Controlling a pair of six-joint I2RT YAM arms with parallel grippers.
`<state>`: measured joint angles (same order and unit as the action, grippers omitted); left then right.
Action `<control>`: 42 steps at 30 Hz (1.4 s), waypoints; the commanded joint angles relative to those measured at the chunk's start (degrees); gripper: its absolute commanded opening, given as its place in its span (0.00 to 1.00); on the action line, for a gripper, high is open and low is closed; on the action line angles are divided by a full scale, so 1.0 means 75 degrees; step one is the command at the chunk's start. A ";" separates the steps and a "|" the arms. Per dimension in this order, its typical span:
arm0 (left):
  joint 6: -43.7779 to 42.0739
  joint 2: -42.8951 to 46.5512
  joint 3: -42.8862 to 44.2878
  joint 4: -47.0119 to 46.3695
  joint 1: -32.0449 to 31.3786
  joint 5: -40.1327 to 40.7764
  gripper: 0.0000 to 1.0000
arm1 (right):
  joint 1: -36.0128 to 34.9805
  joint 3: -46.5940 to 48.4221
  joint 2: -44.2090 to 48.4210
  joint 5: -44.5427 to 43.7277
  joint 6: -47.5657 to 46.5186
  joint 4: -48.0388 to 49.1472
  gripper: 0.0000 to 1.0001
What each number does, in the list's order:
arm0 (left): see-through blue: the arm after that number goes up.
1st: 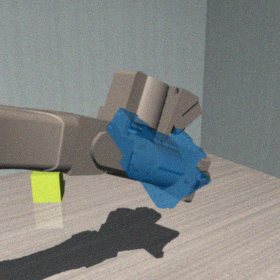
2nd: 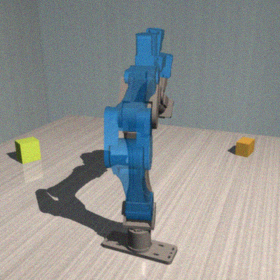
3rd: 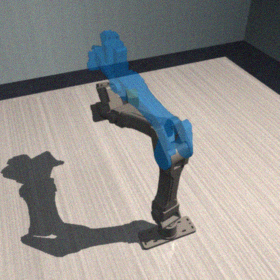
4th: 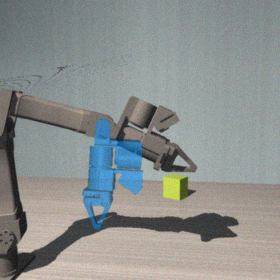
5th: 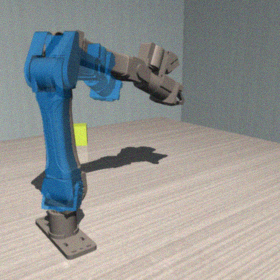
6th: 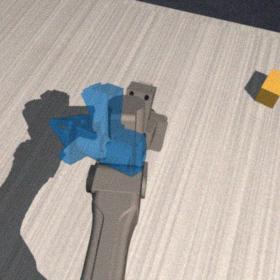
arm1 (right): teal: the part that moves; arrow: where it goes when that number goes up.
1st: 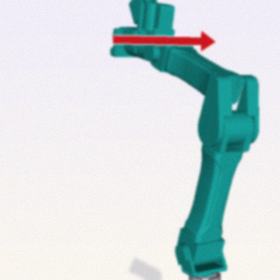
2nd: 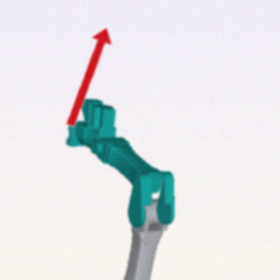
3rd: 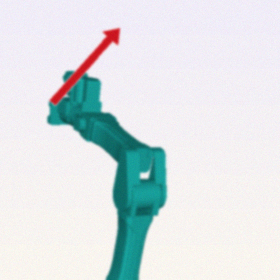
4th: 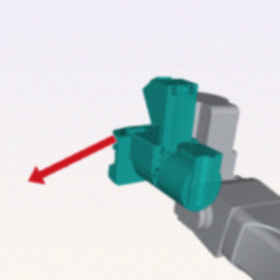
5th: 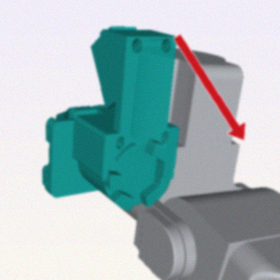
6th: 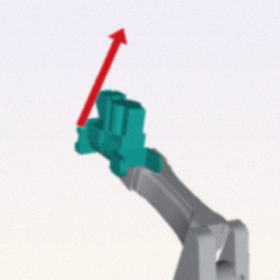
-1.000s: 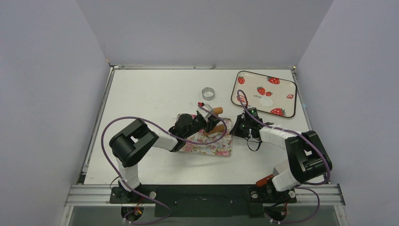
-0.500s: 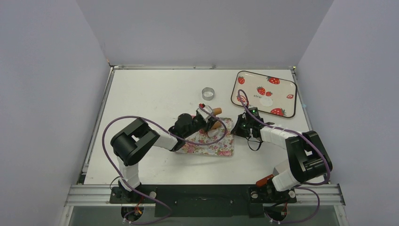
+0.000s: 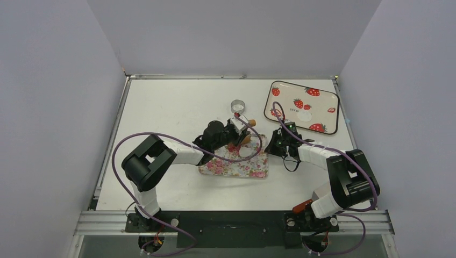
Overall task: Roll out the dumpling wrappers from the dough
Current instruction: Flatten out the dough on the work surface.
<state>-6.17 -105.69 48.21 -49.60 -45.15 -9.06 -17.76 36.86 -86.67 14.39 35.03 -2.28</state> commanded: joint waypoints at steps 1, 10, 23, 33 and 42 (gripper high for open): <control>0.0206 0.0617 0.0556 0.1829 0.0152 -0.0704 0.00 | 0.0106 0.0286 0.0137 -0.0298 0.0215 0.0528 0.00; 0.0576 0.0824 0.0584 0.1724 -0.0368 -0.1025 0.00 | 0.0100 0.0233 0.0085 -0.0197 0.0502 0.0787 0.00; -0.1199 0.0642 0.0760 0.1541 0.0073 0.0124 0.00 | 0.0113 0.0274 0.0176 -0.0173 0.0457 0.0779 0.00; -0.1345 0.1287 0.0973 0.1150 -0.0267 -0.0405 0.00 | 0.0105 0.0244 0.0194 -0.0129 0.0481 0.0797 0.00; -0.0038 0.0791 0.0752 0.1019 -0.0522 -0.0997 0.00 | 0.0095 0.0299 0.0218 -0.0082 0.0477 0.0794 0.00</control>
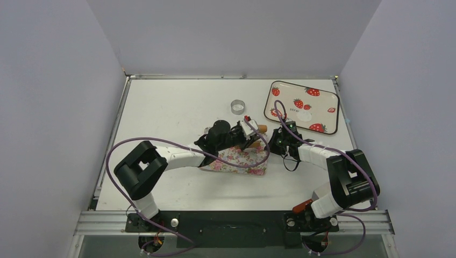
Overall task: Roll out the dumpling wrappers from the dough
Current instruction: Flatten out the dough on the work surface.
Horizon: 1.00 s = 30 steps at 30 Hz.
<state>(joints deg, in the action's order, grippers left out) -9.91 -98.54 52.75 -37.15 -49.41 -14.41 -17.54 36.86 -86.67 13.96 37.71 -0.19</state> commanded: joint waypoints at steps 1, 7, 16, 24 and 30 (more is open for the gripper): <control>0.0517 -0.0232 0.0079 -0.0864 0.0089 -0.0288 0.00 | 0.0065 0.0285 0.0243 -0.0022 0.0123 0.0506 0.00; 0.0538 -0.0702 0.0345 -0.1707 0.0237 -0.0377 0.00 | 0.0076 0.0093 0.0282 -0.0015 0.0093 0.0529 0.00; 0.1005 -0.0957 0.0019 -0.1374 0.0208 -0.0796 0.00 | 0.0091 -0.0040 0.0185 0.0047 0.0050 0.0551 0.00; 0.1274 -0.1338 -0.0982 -0.1151 0.0087 0.0064 0.00 | 0.0101 -0.0141 0.0258 0.0090 0.0071 0.0541 0.00; 0.1477 -0.1627 -0.1017 -0.0972 0.0216 -0.0152 0.00 | 0.0133 -0.0292 0.0414 0.0073 0.0047 0.0526 0.00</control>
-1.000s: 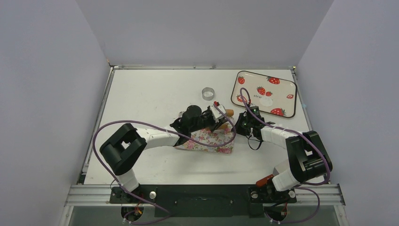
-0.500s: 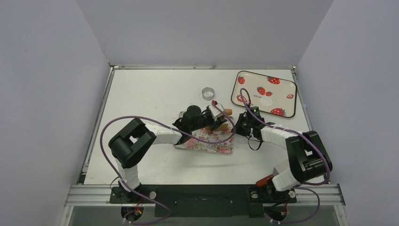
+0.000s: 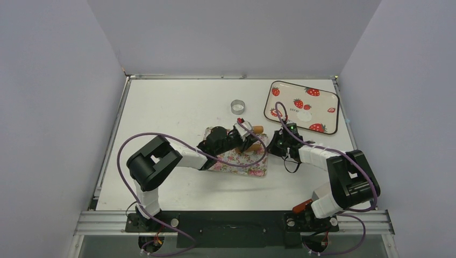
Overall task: Roll out the dumpling wrappers from the dough
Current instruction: Flatten out the dough on the work surface.
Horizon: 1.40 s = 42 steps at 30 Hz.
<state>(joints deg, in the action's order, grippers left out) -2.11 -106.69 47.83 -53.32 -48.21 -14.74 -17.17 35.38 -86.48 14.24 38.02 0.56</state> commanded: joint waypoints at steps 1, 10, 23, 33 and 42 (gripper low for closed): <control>0.0523 -0.0572 -0.0381 0.1194 0.0047 -0.0196 0.00 | 0.0100 -0.0116 0.0418 0.0035 0.0005 0.0429 0.00; 0.1028 -0.0703 -0.0752 0.1078 -0.0296 -0.0140 0.00 | 0.0245 -0.0008 0.0317 0.0190 -0.0135 0.0404 0.00; 0.1127 -0.0950 -0.0676 0.1105 -0.0361 0.0122 0.00 | 0.0441 -0.0308 0.0634 0.0240 -0.0179 0.0424 0.00; 0.1184 -0.0874 -0.0641 0.1068 -0.0312 0.0098 0.00 | 0.0494 -0.0249 0.0604 0.0320 -0.0206 0.0355 0.00; 0.1253 0.0260 0.0564 0.1989 -0.0202 -0.1171 0.00 | 0.0515 -0.0114 0.0477 0.0357 -0.0287 0.0314 0.00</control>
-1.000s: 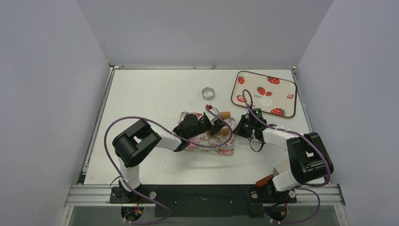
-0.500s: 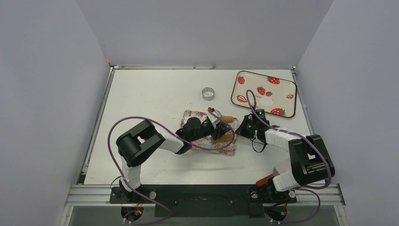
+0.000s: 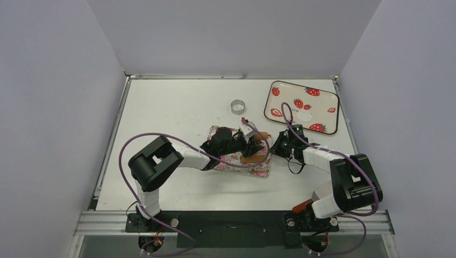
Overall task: Roll out the dumpling wrappers from the dough
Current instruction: Flatten out the dough on the work surface.
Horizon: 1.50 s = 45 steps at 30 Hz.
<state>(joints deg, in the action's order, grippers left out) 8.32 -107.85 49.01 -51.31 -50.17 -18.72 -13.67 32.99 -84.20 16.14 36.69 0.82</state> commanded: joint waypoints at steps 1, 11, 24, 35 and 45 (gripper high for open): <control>-0.0084 0.0515 0.0594 0.1773 0.0105 -0.0690 0.00 | 0.0057 0.0191 0.0182 0.0111 -0.0092 0.0319 0.00; -0.0135 0.0623 0.1318 0.1289 0.0293 -0.0504 0.00 | 0.0027 0.0184 0.0170 0.0080 0.0013 0.0389 0.00; 0.0340 0.0140 0.1776 0.0990 0.0518 0.0337 0.00 | 0.0023 0.0387 -0.0188 0.0187 0.0014 0.0416 0.00; 0.0596 -0.0717 0.1682 0.0578 0.0478 0.1275 0.00 | 0.0043 0.0561 -0.0454 0.0337 -0.0180 0.0250 0.00; -0.0122 -0.1001 0.0854 0.0495 0.0487 0.1539 0.00 | 0.0082 0.0463 -0.0557 0.0400 -0.0313 0.0203 0.00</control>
<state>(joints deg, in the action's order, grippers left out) 11.11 -113.34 58.48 -48.42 -46.72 -9.26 -13.45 35.68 -87.72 18.72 35.35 1.50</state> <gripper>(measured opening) 0.251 0.018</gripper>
